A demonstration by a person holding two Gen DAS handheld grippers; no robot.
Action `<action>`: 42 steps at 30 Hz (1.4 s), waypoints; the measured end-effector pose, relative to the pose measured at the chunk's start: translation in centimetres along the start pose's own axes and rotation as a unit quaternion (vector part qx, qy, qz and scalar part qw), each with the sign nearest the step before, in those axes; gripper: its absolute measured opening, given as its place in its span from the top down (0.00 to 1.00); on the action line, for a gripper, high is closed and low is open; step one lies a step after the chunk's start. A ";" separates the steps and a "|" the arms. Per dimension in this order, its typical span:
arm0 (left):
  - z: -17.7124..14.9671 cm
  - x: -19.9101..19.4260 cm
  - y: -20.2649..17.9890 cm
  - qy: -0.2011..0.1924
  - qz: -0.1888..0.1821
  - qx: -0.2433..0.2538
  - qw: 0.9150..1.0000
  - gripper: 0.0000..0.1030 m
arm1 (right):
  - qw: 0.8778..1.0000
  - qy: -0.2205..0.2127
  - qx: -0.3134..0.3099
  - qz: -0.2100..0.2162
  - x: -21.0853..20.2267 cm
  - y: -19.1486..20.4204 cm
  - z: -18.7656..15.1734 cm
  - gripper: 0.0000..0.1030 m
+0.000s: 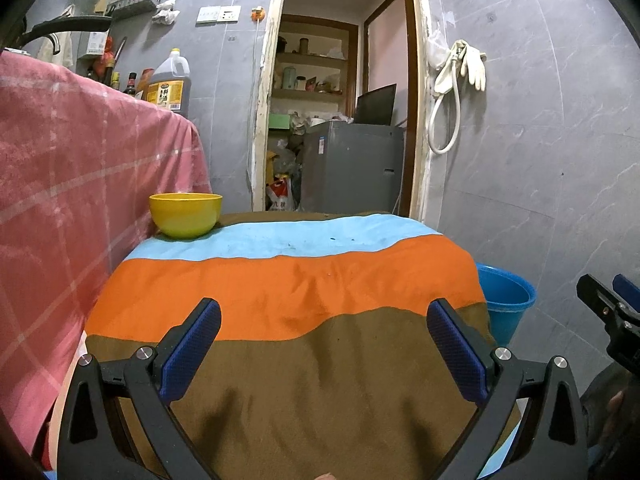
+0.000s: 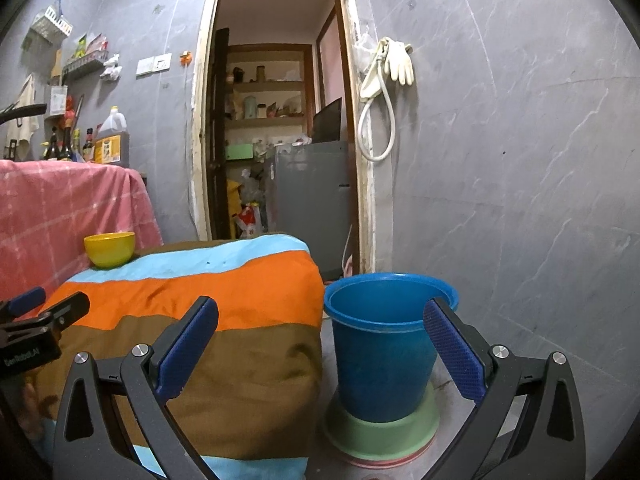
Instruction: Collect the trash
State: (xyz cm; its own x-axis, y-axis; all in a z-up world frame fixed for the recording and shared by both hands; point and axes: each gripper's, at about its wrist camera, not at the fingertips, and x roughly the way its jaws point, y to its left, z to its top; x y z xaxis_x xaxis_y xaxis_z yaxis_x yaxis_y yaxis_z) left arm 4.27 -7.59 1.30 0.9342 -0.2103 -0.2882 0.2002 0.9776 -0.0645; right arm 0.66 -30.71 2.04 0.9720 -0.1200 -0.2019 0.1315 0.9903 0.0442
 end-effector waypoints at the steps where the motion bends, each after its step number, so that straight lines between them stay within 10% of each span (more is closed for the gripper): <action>1: 0.0 0.0 0.1 0.000 -0.001 0.000 1.000 0.02 | 1.000 0.001 -0.001 0.001 0.0 0.0 0.0 0.00; 42: 0.0 0.0 -0.1 0.000 0.000 -0.001 1.000 0.02 | 1.000 0.002 -0.003 0.005 0.2 0.0 0.0 0.00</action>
State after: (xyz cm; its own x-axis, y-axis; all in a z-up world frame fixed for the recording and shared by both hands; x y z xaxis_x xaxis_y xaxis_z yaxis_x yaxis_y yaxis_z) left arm 4.21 -7.72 1.27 0.9340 -0.2099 -0.2892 0.1991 0.9777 -0.0665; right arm 0.81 -30.73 1.99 0.9727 -0.1094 -0.2048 0.1201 0.9919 0.0403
